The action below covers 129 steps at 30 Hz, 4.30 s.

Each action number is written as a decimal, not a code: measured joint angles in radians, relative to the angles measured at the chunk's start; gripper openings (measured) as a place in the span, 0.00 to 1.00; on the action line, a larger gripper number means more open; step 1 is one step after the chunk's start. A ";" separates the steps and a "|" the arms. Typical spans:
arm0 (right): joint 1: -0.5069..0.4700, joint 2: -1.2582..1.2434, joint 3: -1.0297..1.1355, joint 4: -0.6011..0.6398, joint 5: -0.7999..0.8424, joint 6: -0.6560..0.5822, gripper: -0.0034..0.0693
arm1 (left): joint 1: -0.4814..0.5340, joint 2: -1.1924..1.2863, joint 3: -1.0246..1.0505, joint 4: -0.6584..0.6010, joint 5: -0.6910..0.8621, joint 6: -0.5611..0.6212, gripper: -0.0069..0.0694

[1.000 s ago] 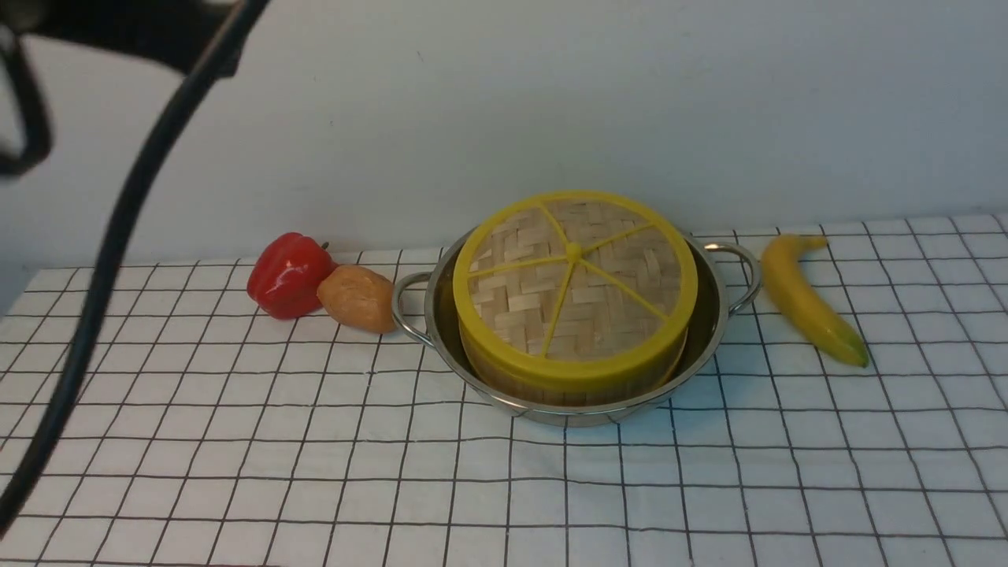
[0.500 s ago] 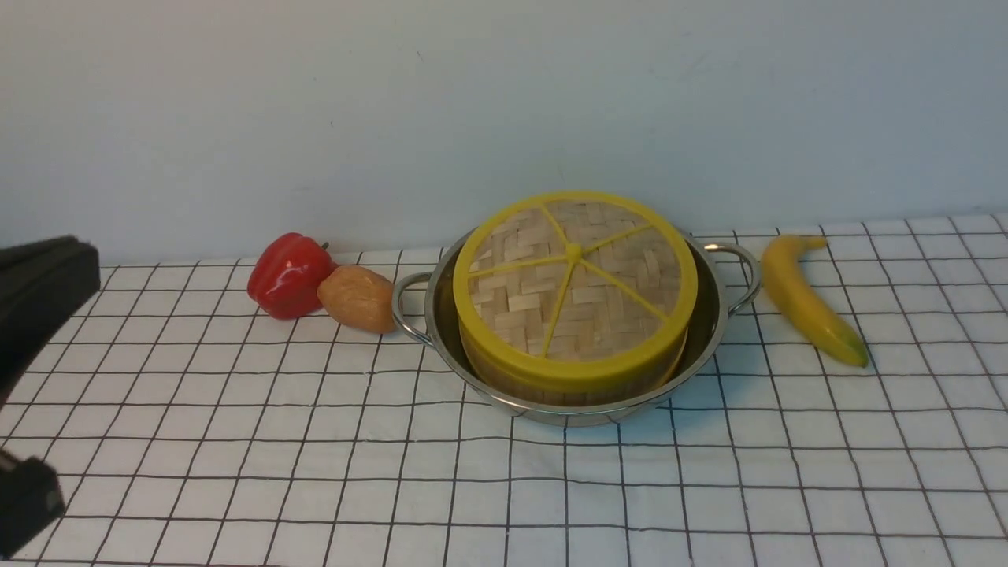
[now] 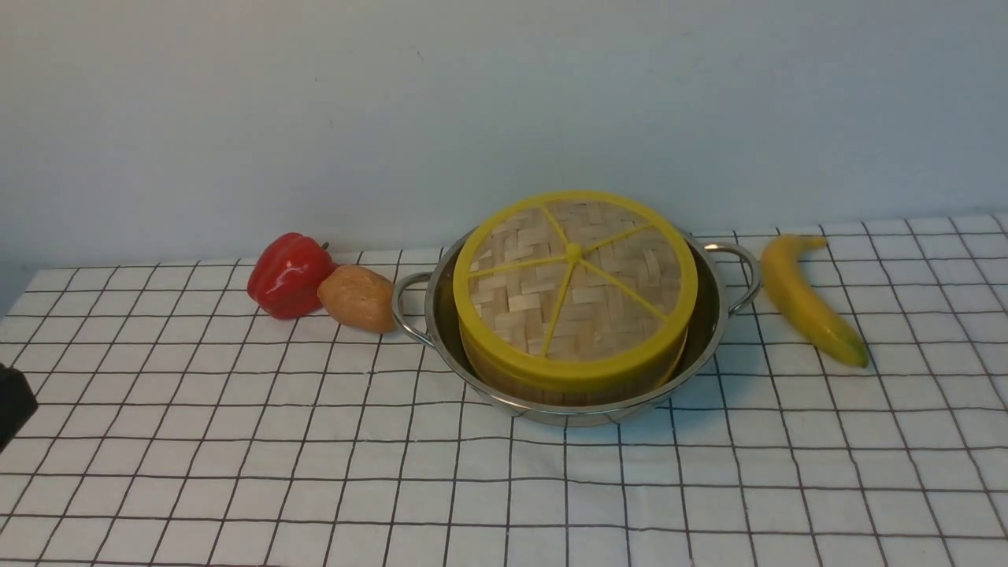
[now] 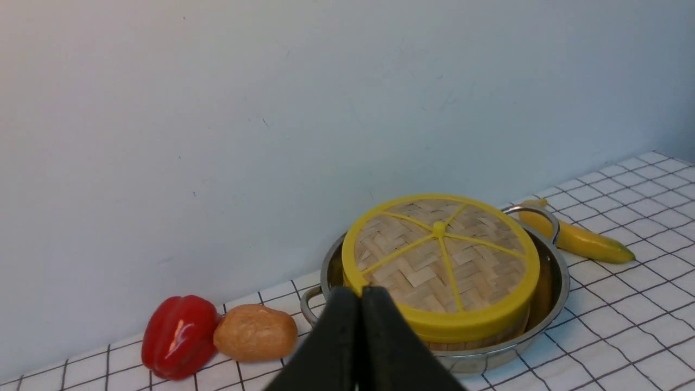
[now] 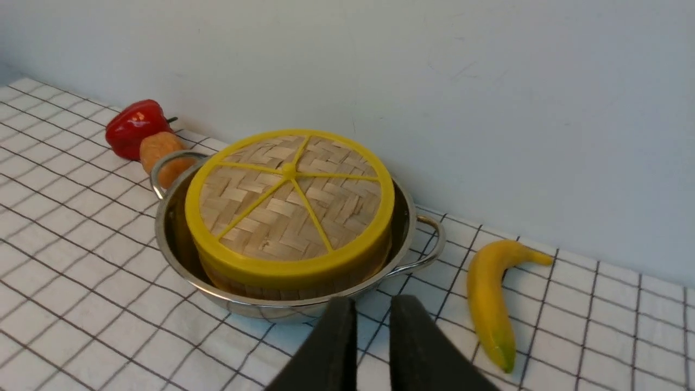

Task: Place the steamer in the pot on the white tablecloth, and put the lid on the steamer.

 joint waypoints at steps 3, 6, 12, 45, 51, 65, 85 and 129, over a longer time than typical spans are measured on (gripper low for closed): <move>0.000 0.000 0.000 0.041 0.002 0.018 0.23 | 0.000 0.000 0.001 0.000 -0.003 -0.006 0.08; 0.000 0.000 0.000 0.073 0.003 0.023 0.23 | 0.000 0.000 0.001 0.000 -0.003 -0.006 0.08; 0.000 0.000 0.000 0.097 0.006 0.024 0.25 | 0.000 0.000 0.001 0.000 -0.003 -0.006 0.09; 0.000 0.001 0.000 0.104 0.011 0.025 0.36 | 0.556 -0.290 0.436 0.046 -0.109 -0.058 0.16; 0.000 0.005 0.000 0.103 0.011 0.026 0.37 | 0.556 -0.290 0.511 -0.028 -0.148 -0.007 0.18; 0.000 0.005 0.000 0.104 0.011 0.026 0.38 | 0.556 -0.290 0.591 -0.161 -0.152 0.174 0.20; -0.041 -0.013 0.000 0.039 0.013 -0.016 0.38 | 0.556 -0.290 0.591 -0.161 -0.162 0.175 0.24; -0.320 -0.472 0.736 -0.054 -0.428 0.020 0.38 | 0.556 -0.290 0.591 -0.161 -0.163 0.175 0.31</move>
